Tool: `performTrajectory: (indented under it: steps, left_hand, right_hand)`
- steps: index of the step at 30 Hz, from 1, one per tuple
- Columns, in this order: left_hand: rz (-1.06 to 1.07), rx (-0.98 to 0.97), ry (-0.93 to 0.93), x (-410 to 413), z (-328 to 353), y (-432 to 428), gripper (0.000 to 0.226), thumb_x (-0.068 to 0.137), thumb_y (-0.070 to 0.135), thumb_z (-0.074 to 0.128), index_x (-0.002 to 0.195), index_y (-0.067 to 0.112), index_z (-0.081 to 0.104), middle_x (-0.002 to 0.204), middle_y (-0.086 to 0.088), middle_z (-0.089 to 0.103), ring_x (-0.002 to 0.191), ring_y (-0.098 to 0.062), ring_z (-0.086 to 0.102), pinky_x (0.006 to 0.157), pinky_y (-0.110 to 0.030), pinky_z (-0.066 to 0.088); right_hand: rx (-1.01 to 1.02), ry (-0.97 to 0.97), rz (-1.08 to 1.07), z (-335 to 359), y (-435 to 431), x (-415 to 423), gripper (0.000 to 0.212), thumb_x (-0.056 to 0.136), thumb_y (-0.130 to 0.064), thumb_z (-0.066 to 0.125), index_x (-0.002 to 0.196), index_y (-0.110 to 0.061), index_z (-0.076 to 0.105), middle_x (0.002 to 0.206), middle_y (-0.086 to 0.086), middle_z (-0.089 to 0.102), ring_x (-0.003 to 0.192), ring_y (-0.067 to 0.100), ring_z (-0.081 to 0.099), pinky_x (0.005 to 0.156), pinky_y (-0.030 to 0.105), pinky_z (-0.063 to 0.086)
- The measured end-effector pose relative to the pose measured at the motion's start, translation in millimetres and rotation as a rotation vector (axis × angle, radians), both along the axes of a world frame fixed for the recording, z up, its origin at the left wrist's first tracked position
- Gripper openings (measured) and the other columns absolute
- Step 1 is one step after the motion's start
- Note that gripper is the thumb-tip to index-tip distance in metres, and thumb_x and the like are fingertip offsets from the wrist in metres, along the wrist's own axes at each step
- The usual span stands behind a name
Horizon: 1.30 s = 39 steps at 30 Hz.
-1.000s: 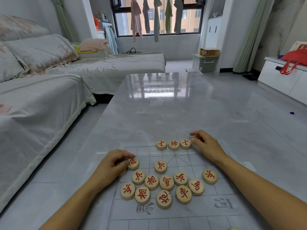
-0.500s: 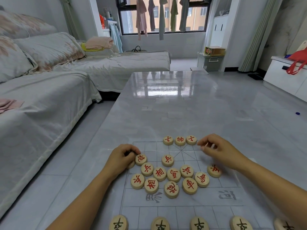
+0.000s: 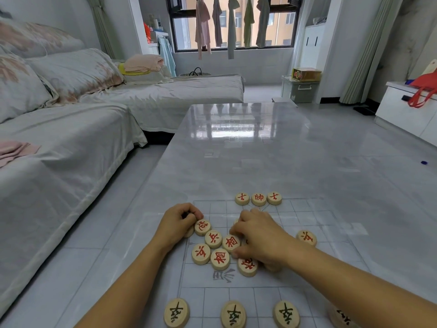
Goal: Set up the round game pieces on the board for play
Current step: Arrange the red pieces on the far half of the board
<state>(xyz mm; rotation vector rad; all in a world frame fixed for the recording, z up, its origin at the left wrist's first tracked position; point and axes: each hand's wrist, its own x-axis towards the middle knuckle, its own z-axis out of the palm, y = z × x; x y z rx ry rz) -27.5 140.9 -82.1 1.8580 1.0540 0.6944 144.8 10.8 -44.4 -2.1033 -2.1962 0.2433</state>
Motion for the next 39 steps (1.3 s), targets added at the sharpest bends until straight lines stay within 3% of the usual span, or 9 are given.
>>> performTrajectory:
  steps: [7, 10, 12, 15, 18, 24, 31, 35, 39]
  left_hand:
    - [-0.028, -0.023, -0.025, -2, -1, 1, 0.032, 0.082, -0.001, 0.051, 0.072, 0.025, 0.067, 0.080, -0.007, 0.068, 0.060, -0.013, 0.054, 0.055, -0.024, 0.043]
    - [-0.117, 0.015, -0.011, -5, 5, -6, 0.020, 0.087, 0.009, 0.056, 0.094, 0.026, 0.062, 0.100, 0.000, 0.066, 0.092, -0.017, 0.059, 0.074, -0.023, 0.049]
    - [-0.097, 0.176, 0.064, -6, 12, -17, 0.017, 0.086, 0.022, 0.062, 0.100, 0.030, 0.058, 0.106, 0.008, 0.061, 0.105, -0.012, 0.051, 0.082, -0.015, 0.040]
    - [-0.183, 0.361, 0.192, -5, 30, -44, 0.037, 0.067, 0.060, 0.055, 0.098, 0.039, 0.057, 0.099, 0.019, 0.053, 0.102, -0.005, 0.043, 0.086, -0.021, 0.031]
    - [-0.395, 0.469, 0.555, -8, 33, -70, 0.063, 0.055, 0.075, 0.052, 0.107, 0.041, 0.059, 0.096, 0.022, 0.041, 0.102, -0.004, 0.034, 0.091, -0.025, 0.023]
    - [-0.377, 0.540, 0.643, -9, 26, -84, 0.048, 0.073, 0.056, 0.062, 0.118, 0.040, 0.053, 0.108, 0.020, 0.044, 0.110, -0.003, 0.034, 0.092, -0.020, 0.018]
    - [-0.365, 0.540, 0.703, 0, 21, -84, 0.046, 0.078, 0.057, 0.054, 0.121, 0.042, 0.045, 0.118, 0.024, 0.042, 0.115, 0.002, 0.033, 0.094, -0.016, 0.017]
    - [-0.291, 0.453, 0.462, 8, 35, -66, 0.034, 0.075, 0.048, 0.065, 0.107, 0.039, 0.055, 0.096, 0.027, 0.045, 0.096, 0.004, 0.043, 0.092, -0.019, 0.032]
    - [-0.120, 0.368, 0.379, 32, 49, -15, 0.036, 0.080, 0.024, 0.068, 0.114, 0.024, 0.055, 0.106, 0.008, 0.052, 0.099, -0.010, 0.051, 0.094, -0.030, 0.042]
  right_hand:
    - [0.125, 0.360, -0.261, 11, -11, 57, 0.031, 0.078, -0.041, 0.067, 0.100, -0.020, 0.060, 0.097, -0.007, 0.056, 0.083, 0.005, 0.051, 0.067, 0.017, 0.040]
    - [0.138, 0.285, -0.475, 9, -32, 126, 0.025, 0.080, -0.036, 0.067, 0.097, -0.018, 0.060, 0.097, -0.001, 0.062, 0.077, 0.007, 0.052, 0.061, 0.020, 0.039]
    - [0.082, 0.262, -0.543, -3, -46, 157, 0.026, 0.080, -0.037, 0.068, 0.096, -0.017, 0.061, 0.099, 0.005, 0.063, 0.081, 0.014, 0.055, 0.066, 0.025, 0.041]
    - [0.087, 0.344, -0.556, -21, -51, 169, 0.034, 0.080, -0.037, 0.068, 0.107, -0.017, 0.062, 0.099, 0.002, 0.057, 0.084, 0.012, 0.053, 0.070, 0.022, 0.037]
    - [0.143, 0.268, -0.530, -31, -38, 163, 0.039, 0.084, -0.037, 0.063, 0.119, -0.020, 0.058, 0.096, -0.003, 0.050, 0.090, 0.013, 0.049, 0.081, 0.028, 0.040]
    - [0.151, 0.223, -0.556, -26, -5, 152, 0.043, 0.088, -0.042, 0.056, 0.125, -0.021, 0.055, 0.115, 0.007, 0.054, 0.111, 0.024, 0.048, 0.093, 0.036, 0.036]
    - [0.262, 0.271, -0.544, -42, 1, 149, 0.041, 0.088, -0.041, 0.055, 0.126, -0.025, 0.054, 0.103, 0.001, 0.051, 0.107, 0.022, 0.048, 0.088, 0.032, 0.033]
    - [0.274, 0.254, -0.527, -44, 2, 152, 0.042, 0.089, -0.043, 0.054, 0.127, -0.027, 0.053, 0.100, -0.001, 0.049, 0.105, 0.021, 0.048, 0.088, 0.033, 0.034]
    - [0.296, 0.254, -0.523, -46, 3, 153, 0.042, 0.088, -0.044, 0.054, 0.127, -0.027, 0.054, 0.096, -0.005, 0.045, 0.103, 0.020, 0.048, 0.084, 0.031, 0.032]
